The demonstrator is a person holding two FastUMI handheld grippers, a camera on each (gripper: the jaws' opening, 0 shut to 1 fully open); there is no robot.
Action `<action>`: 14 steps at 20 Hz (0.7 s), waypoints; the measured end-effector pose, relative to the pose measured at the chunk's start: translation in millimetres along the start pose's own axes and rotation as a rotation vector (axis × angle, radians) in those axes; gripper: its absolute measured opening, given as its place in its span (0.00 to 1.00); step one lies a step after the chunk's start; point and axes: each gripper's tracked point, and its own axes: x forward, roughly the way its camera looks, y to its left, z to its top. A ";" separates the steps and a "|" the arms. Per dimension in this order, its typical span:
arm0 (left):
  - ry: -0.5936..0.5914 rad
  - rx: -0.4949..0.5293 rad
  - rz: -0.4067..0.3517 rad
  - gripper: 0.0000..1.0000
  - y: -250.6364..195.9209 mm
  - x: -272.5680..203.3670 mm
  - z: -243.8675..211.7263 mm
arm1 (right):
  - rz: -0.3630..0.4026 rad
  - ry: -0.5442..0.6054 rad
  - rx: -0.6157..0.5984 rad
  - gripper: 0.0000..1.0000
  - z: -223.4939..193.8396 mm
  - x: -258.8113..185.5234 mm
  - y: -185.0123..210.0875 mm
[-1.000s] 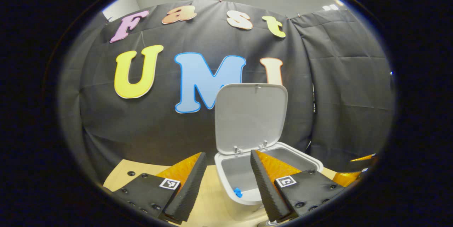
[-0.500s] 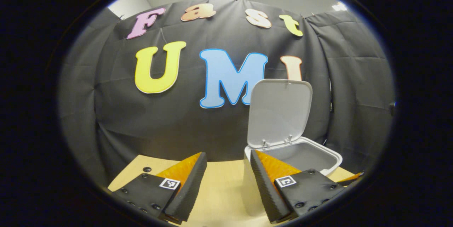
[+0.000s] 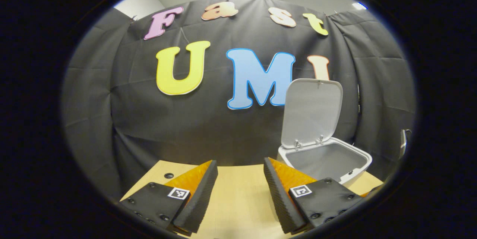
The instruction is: Press the lid of the desktop garbage bin to open it, pick up the crumpled paper on the desktop and throw it into the bin, then pick up the pop can on the desktop and drop it into the bin, and finally close the garbage bin lid.
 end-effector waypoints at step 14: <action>0.035 0.004 0.082 0.85 41.0 -17.6 -11.2 | -0.016 0.158 0.005 0.97 -43.6 31.7 1.3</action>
